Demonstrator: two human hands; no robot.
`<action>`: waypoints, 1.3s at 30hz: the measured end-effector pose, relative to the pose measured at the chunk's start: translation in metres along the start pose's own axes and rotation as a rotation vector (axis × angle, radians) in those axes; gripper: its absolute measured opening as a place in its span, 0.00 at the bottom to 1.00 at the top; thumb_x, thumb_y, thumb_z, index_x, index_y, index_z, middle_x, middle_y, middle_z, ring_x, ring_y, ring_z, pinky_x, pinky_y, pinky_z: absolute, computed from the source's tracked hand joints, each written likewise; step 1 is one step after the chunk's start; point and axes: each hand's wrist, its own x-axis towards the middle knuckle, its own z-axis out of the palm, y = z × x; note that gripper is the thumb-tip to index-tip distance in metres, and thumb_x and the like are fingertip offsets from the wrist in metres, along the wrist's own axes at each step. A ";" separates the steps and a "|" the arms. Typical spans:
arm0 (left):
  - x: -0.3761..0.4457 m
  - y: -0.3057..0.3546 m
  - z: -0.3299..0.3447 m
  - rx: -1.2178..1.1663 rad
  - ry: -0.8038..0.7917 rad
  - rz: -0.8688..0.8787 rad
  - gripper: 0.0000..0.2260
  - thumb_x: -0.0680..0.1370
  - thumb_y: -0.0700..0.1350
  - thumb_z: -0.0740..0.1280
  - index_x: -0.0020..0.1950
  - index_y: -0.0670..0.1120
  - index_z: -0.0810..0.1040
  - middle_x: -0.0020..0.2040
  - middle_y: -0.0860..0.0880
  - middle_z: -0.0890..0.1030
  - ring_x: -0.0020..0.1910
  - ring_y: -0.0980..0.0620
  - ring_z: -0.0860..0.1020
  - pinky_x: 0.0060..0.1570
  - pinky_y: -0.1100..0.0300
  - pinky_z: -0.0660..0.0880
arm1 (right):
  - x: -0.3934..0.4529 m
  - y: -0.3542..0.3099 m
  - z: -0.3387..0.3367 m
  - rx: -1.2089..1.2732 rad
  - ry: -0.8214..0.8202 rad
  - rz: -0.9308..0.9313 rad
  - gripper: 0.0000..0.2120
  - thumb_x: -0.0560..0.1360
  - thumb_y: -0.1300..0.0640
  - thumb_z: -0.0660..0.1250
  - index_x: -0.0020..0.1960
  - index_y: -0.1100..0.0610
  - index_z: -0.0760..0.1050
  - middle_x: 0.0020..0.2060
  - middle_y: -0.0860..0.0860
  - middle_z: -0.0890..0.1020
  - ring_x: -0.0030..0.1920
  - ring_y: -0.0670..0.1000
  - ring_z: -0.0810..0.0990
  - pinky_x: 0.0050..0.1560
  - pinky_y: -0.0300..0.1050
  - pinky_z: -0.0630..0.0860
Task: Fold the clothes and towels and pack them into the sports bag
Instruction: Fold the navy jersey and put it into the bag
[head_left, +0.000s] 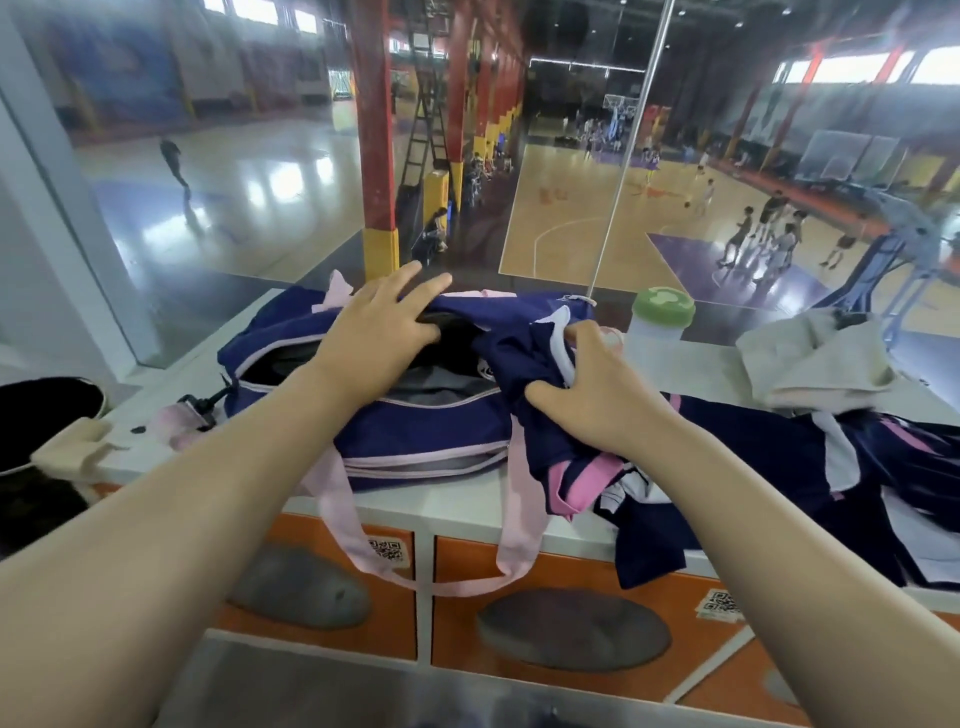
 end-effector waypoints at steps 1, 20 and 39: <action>0.006 -0.002 -0.002 -0.053 -0.030 -0.070 0.09 0.77 0.41 0.67 0.56 0.45 0.82 0.75 0.44 0.66 0.72 0.39 0.65 0.63 0.40 0.65 | -0.001 -0.001 0.000 -0.018 0.000 -0.014 0.19 0.71 0.47 0.67 0.52 0.57 0.64 0.39 0.47 0.69 0.46 0.57 0.73 0.49 0.56 0.76; 0.064 -0.042 -0.035 -0.033 -0.017 0.058 0.22 0.79 0.35 0.60 0.72 0.49 0.70 0.74 0.53 0.66 0.65 0.44 0.70 0.50 0.48 0.73 | 0.119 -0.072 0.079 -0.229 -0.144 0.039 0.31 0.79 0.52 0.59 0.78 0.55 0.51 0.66 0.60 0.73 0.62 0.62 0.75 0.59 0.53 0.72; 0.076 -0.050 -0.019 -0.015 -0.075 0.039 0.24 0.77 0.33 0.60 0.72 0.48 0.68 0.74 0.53 0.64 0.64 0.43 0.71 0.47 0.43 0.77 | 0.158 -0.054 0.122 -0.245 -0.247 0.028 0.28 0.81 0.40 0.51 0.67 0.60 0.72 0.63 0.60 0.76 0.61 0.60 0.75 0.60 0.51 0.71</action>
